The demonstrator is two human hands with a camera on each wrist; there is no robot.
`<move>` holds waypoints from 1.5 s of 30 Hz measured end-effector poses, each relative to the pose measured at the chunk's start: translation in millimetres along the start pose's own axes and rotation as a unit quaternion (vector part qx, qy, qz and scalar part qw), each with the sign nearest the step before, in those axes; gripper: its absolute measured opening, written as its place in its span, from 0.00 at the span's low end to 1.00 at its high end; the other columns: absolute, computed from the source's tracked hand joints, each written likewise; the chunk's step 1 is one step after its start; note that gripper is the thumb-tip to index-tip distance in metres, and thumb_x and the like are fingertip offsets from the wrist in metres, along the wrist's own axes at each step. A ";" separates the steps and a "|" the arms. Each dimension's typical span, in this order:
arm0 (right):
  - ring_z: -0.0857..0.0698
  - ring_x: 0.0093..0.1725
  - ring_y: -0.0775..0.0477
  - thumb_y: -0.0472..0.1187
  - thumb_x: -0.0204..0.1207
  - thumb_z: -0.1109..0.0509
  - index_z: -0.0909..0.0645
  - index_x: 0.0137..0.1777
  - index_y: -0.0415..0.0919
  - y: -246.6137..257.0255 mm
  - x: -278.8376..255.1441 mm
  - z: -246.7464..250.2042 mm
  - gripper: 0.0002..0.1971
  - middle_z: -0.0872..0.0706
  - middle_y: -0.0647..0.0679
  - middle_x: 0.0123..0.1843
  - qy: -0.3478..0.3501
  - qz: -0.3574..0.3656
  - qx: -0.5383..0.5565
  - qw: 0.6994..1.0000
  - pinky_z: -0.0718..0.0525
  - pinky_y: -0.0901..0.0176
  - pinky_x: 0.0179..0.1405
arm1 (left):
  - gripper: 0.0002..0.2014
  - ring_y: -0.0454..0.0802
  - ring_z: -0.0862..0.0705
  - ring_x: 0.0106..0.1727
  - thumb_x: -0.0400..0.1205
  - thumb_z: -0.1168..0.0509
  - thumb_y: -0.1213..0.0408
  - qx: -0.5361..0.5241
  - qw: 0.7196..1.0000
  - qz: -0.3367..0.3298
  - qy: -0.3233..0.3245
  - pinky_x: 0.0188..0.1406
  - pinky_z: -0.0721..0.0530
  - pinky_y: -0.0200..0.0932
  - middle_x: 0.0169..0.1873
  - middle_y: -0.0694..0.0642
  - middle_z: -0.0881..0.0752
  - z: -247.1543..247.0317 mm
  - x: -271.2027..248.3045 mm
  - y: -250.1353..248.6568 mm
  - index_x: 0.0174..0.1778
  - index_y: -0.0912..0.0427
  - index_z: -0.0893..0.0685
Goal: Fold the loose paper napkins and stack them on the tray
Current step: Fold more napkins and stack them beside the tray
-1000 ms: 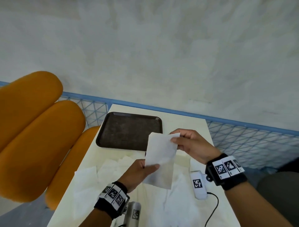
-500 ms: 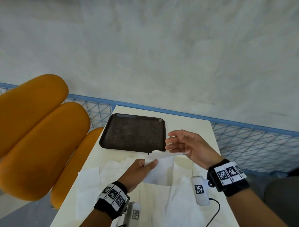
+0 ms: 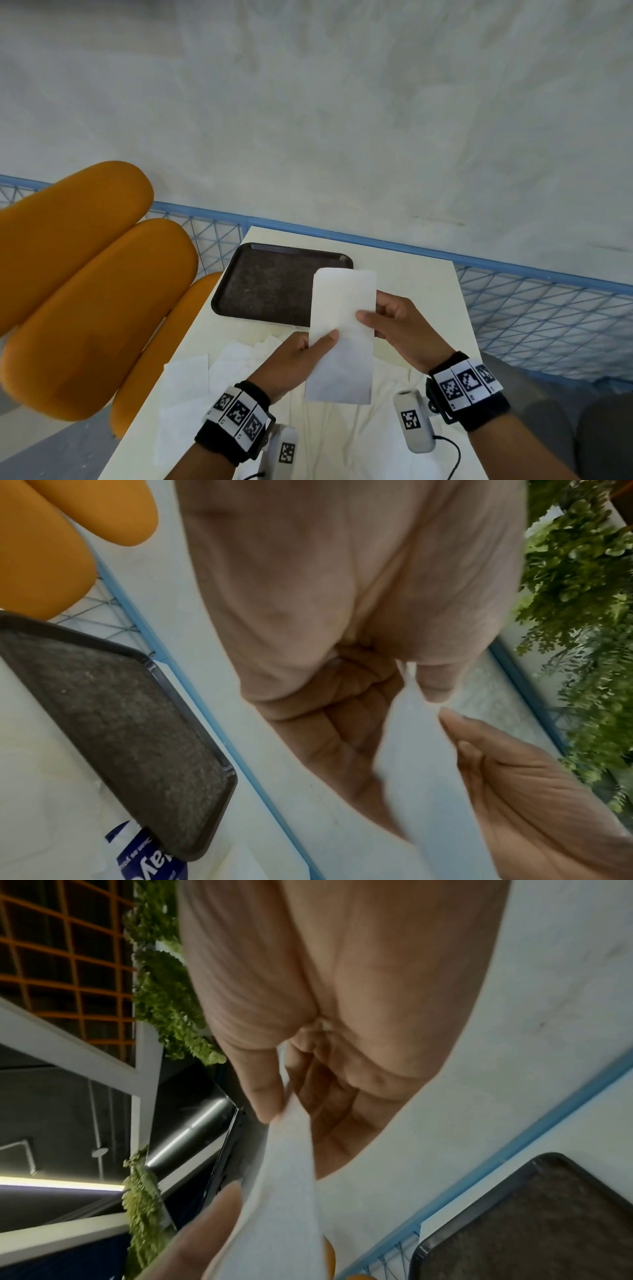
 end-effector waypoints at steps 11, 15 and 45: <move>0.16 0.64 0.25 0.27 0.85 0.38 0.09 0.60 0.41 9.3 -9.4 6.6 0.17 0.08 0.43 0.60 0.058 0.053 -0.040 0.996 0.19 0.35 0.67 | 0.14 0.49 0.12 0.60 0.74 0.32 0.46 -0.069 0.997 -0.026 0.022 0.61 0.18 0.50 0.55 0.52 0.08 -9.7 -16.6 -22.0 0.54 0.36 0.08; 0.14 0.69 0.39 0.40 0.77 0.33 0.11 0.64 0.42 11.0 -17.4 0.8 0.18 0.09 0.38 0.61 0.141 0.039 0.010 0.989 0.20 0.54 0.72 | 0.10 0.42 0.10 0.55 0.81 0.30 0.72 -0.077 0.995 -0.070 -0.001 0.43 0.15 0.29 0.44 0.46 0.07 -1.9 -24.9 -24.5 0.56 0.57 0.13; 0.13 0.43 0.43 0.41 0.80 0.26 0.13 0.44 0.49 -27.6 9.2 28.1 0.03 0.11 0.49 0.40 -0.028 0.057 -0.166 0.984 0.13 0.49 0.42 | 0.08 0.36 0.12 0.50 0.89 0.40 0.51 -0.043 0.990 -0.060 -0.123 0.49 0.13 0.31 0.45 0.38 0.10 0.9 6.8 -18.8 0.53 0.43 0.15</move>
Point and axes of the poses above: each hand's wrist, its own x-axis towards the middle knuckle, its own z-axis out of the back of the hand, y = z × x, the point moved 6 cm from there along x, towards the middle knuckle
